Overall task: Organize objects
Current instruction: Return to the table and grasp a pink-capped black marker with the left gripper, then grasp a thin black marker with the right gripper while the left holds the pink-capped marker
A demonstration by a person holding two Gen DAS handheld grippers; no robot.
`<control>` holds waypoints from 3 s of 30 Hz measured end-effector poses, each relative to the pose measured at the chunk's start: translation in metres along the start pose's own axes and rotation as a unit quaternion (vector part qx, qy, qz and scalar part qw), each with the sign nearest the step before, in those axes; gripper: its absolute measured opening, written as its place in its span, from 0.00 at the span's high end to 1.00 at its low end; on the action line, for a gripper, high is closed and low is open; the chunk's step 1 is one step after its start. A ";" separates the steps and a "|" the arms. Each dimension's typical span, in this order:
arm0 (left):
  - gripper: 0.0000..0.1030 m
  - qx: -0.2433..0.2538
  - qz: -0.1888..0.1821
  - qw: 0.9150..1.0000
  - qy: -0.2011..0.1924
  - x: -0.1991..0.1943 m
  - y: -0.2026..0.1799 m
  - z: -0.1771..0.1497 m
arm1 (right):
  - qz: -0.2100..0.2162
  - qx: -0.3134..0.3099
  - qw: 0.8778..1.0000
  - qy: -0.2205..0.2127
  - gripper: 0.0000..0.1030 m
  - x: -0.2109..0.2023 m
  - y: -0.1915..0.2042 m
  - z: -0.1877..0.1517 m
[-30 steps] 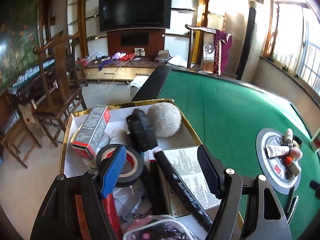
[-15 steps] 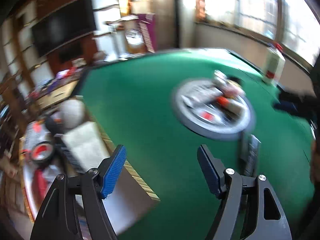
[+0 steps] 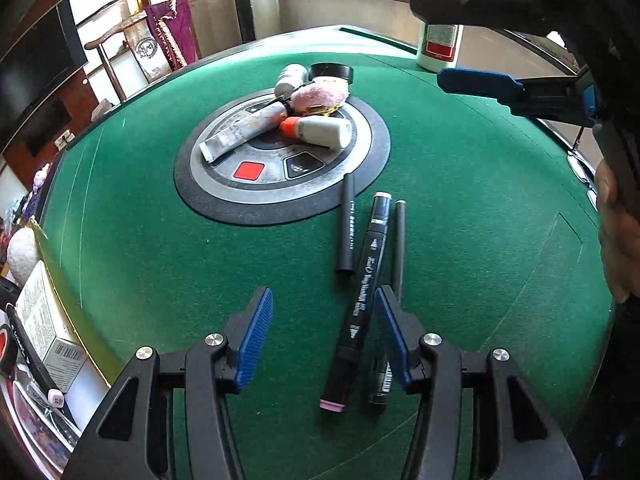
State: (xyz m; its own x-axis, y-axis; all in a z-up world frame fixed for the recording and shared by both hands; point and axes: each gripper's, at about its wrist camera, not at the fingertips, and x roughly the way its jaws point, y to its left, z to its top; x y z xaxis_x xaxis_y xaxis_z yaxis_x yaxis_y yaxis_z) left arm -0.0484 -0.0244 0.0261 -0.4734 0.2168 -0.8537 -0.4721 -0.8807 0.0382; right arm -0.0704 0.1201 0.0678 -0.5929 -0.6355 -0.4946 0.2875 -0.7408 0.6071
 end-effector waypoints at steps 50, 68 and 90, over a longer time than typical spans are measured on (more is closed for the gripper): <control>0.87 -0.143 0.060 0.988 -0.024 0.005 0.072 -0.028 | -0.086 -0.281 0.928 0.231 0.26 0.007 0.019 -0.094; 0.87 -0.144 0.062 0.987 -0.026 0.006 0.071 -0.029 | -0.124 -0.339 0.907 0.216 0.81 0.066 0.054 -0.115; 0.89 -0.113 0.088 0.989 -0.035 0.008 0.053 -0.025 | -0.179 -0.325 0.906 0.202 0.89 0.011 0.039 -0.137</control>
State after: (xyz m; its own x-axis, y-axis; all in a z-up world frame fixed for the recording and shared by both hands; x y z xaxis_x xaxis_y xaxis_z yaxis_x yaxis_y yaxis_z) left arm -0.0586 -0.0796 0.0085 -0.5883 0.0733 -0.8053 -0.2032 -0.9773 0.0594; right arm 0.0374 0.0540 0.0004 -0.4496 -0.2593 -0.8547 0.5909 -0.8039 -0.0670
